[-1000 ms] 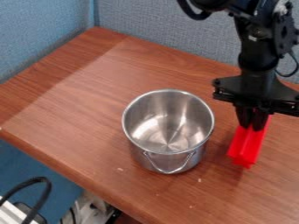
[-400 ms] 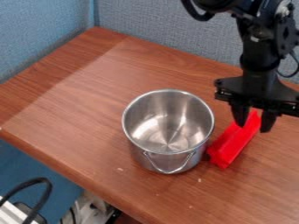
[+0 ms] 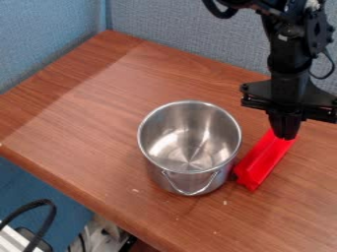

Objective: Move the red object from the metal pot to the table

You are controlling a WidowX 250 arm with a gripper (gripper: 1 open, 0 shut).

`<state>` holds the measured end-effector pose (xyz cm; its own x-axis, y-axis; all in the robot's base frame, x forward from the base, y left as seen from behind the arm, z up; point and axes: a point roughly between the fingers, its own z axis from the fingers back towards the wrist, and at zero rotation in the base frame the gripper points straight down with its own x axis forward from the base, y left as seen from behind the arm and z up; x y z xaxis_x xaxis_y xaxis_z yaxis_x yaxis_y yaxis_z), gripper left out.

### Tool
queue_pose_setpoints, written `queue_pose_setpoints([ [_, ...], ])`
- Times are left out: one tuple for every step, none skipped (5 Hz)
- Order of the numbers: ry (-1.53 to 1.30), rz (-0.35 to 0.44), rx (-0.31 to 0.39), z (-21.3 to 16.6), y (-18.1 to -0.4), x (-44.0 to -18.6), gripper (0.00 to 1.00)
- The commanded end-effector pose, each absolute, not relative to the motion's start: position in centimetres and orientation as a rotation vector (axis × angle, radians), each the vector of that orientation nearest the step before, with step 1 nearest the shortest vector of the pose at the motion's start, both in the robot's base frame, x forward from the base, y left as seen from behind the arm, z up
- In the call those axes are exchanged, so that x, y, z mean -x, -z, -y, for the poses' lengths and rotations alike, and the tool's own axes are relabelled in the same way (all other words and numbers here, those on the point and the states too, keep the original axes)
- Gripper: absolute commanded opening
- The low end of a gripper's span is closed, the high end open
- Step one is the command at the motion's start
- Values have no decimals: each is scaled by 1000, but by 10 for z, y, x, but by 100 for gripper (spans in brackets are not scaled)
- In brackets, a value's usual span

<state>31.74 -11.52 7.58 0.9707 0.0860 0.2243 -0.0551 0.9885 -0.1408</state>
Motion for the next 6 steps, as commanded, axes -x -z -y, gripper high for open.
queue_pose_setpoints([
  [-83, 286, 154, 123, -85, -327, 0],
  [-90, 296, 159, 128, -83, -328, 0],
  [-86, 304, 167, 134, -80, -330, 0],
  [-87, 305, 170, 137, -76, -330, 0],
  [-101, 299, 170, 139, -75, -329, 0],
  [-116, 290, 174, 140, -74, -329, 0],
])
